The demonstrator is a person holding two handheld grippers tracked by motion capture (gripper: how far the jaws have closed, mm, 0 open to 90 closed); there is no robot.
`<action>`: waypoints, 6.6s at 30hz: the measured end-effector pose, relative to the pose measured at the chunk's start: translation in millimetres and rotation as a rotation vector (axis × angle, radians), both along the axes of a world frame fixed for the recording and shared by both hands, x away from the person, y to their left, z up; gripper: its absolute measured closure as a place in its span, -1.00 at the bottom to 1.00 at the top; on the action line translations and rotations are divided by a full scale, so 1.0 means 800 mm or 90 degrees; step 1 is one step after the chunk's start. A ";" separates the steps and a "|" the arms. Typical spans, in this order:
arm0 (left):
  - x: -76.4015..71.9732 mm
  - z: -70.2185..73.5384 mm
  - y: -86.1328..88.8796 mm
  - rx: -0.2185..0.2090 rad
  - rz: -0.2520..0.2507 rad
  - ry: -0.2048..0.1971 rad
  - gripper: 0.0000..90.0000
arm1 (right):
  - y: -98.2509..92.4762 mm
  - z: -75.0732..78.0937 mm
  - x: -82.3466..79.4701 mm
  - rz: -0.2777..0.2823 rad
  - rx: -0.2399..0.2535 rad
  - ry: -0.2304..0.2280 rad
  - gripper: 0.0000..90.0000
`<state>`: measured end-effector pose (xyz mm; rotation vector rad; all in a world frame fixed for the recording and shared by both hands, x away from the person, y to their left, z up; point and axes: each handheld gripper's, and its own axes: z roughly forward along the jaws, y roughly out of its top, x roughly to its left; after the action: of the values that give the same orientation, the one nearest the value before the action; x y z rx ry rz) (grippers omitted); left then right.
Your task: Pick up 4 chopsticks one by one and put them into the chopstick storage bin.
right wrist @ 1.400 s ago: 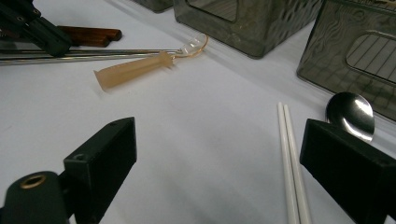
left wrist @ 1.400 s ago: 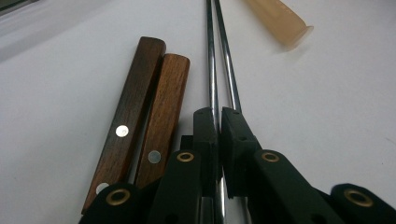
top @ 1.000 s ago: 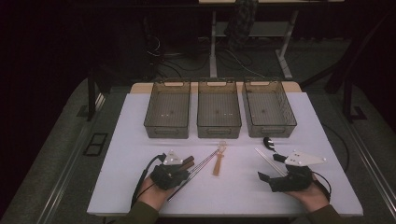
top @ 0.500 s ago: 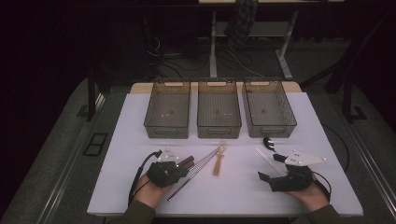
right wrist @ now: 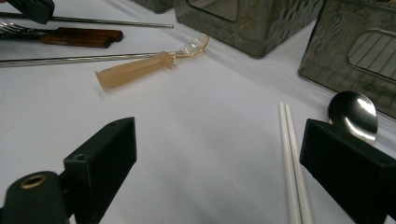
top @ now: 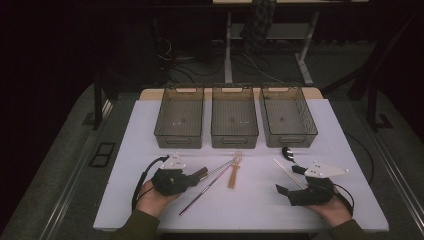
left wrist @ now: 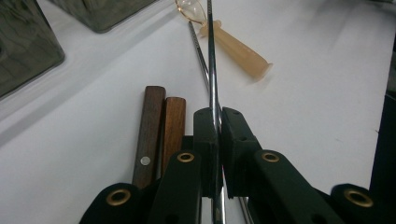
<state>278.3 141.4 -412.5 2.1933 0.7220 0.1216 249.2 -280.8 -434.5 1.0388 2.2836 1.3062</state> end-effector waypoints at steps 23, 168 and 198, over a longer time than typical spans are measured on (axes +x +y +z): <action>0.028 0.028 0.025 -0.047 -0.010 -0.036 0.87 | -0.001 -0.003 0.003 -0.007 0.001 0.006 -0.77; 0.206 0.052 0.047 -0.052 0.187 -0.067 -0.45 | -0.004 -0.004 0.002 -0.013 0.004 0.008 -0.77; 0.121 0.057 0.045 -0.070 0.130 -0.107 -0.56 | -0.005 -0.003 0.000 -0.019 0.003 0.005 -0.77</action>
<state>374.7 177.5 -366.7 1.9740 0.8345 0.3582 249.5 -284.9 -437.1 1.0771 2.2624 1.2990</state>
